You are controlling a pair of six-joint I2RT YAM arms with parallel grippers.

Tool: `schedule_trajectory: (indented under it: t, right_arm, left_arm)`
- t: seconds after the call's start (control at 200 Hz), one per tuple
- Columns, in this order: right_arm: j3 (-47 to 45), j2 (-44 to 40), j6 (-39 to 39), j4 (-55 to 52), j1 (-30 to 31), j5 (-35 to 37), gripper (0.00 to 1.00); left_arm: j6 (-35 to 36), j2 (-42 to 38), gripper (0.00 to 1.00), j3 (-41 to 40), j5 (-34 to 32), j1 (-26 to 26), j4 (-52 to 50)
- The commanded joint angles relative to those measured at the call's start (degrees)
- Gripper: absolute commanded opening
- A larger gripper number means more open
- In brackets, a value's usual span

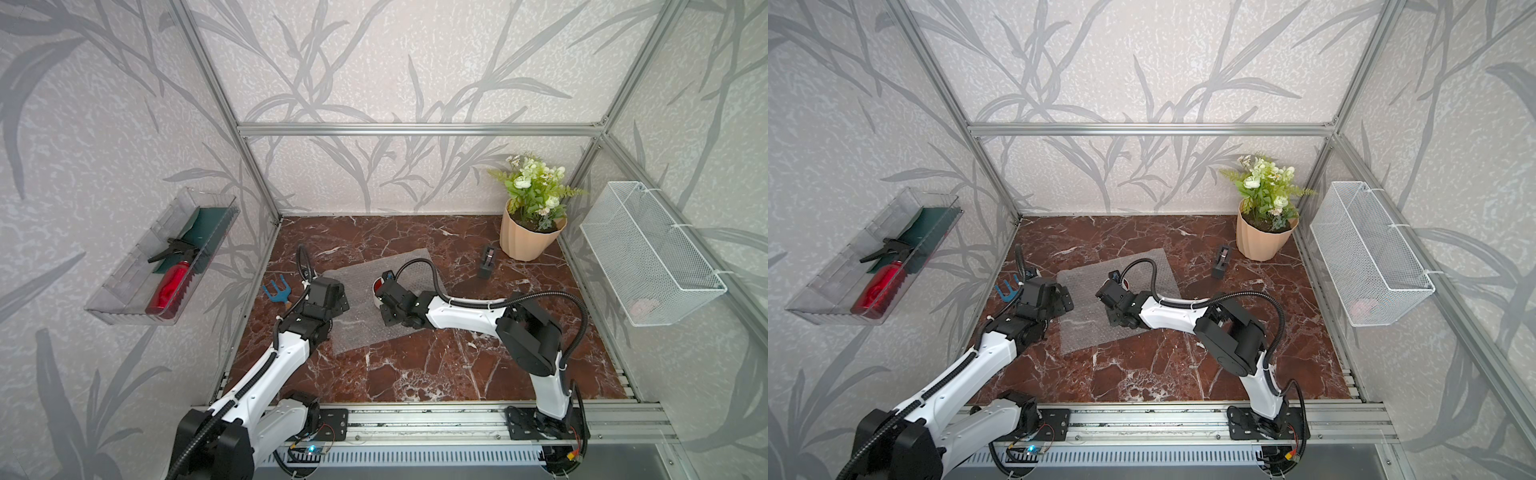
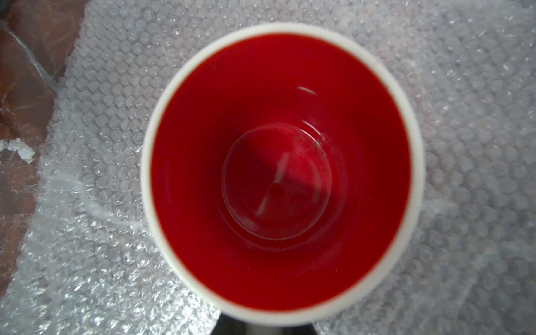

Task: Wrap mugs in bubble wrap
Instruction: Place the mug on the bubble wrap, then wrap the mug in bubble wrap.

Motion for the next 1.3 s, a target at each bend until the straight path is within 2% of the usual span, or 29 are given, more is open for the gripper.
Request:
schedule_trajectory:
  t: [0.0, 0.07, 0.14, 0.2, 0.235, 0.35, 0.505, 0.605, 0.725, 0.875, 1.11, 1.16, 1.295]
  right_arm:
    - [3.1, 0.9, 1.0, -0.1, -0.2, 0.1, 0.02]
    - [3.3, 0.4, 1.0, -1.4, -0.4, -1.8, 0.36]
    - [2.3, -2.0, 0.6, -2.7, -0.5, -2.7, 0.63]
    - [0.6, -5.0, 0.1, -3.6, -0.7, -3.2, 0.77]
    - [-0.3, -6.7, 0.0, -4.2, -1.0, -3.7, 0.81]
    - [-3.5, -11.9, -0.2, -6.0, -2.3, -7.0, 0.84]
    - [-7.5, -17.1, -0.4, -6.6, -3.2, -9.1, 0.86]
    - [-9.0, -18.6, -0.8, -6.8, -3.6, -8.9, 0.86]
    - [-10.1, -21.4, -1.0, -6.5, -4.5, -9.2, 0.86]
    - [-11.2, -22.8, -1.4, -5.1, -4.9, -8.4, 0.87]
    - [-12.8, -24.9, -1.3, -3.4, -5.2, -6.8, 0.87]
    - [-13.0, -25.3, -1.3, -3.2, -5.2, -6.4, 0.87]
    - [-13.4, -26.0, -1.4, -3.2, -5.2, -5.6, 0.87]
  left_arm:
    - [-3.2, 0.0, 0.98, -0.4, -0.6, 0.2, -3.6]
    - [-5.3, -0.5, 0.98, -0.4, 0.2, 0.1, -6.9]
    - [-8.9, -1.2, 0.96, 0.1, 1.8, 0.1, -12.5]
    - [-11.9, -1.9, 0.94, 0.7, 4.1, 0.0, -18.3]
    - [-13.8, -2.4, 0.93, 0.9, 5.3, 0.0, -21.9]
    - [-19.3, -4.4, 0.89, -0.7, 10.1, 0.0, -28.7]
    - [-24.1, -6.9, 0.77, -5.8, 17.4, 0.1, -25.5]
    - [-24.0, -6.4, 0.72, -6.4, 19.4, 0.0, -24.3]
    - [-23.9, -4.7, 0.69, -6.8, 21.7, 0.1, -24.0]
    - [-23.0, -3.0, 0.65, -8.9, 22.1, 0.3, -18.8]
    - [-20.6, 4.6, 0.55, -9.8, 24.6, 1.0, -11.8]
    - [-20.2, 5.8, 0.5, -10.2, 24.4, 1.3, -10.0]
    - [-20.1, 8.0, 0.27, -10.0, 24.5, 1.4, -6.8]
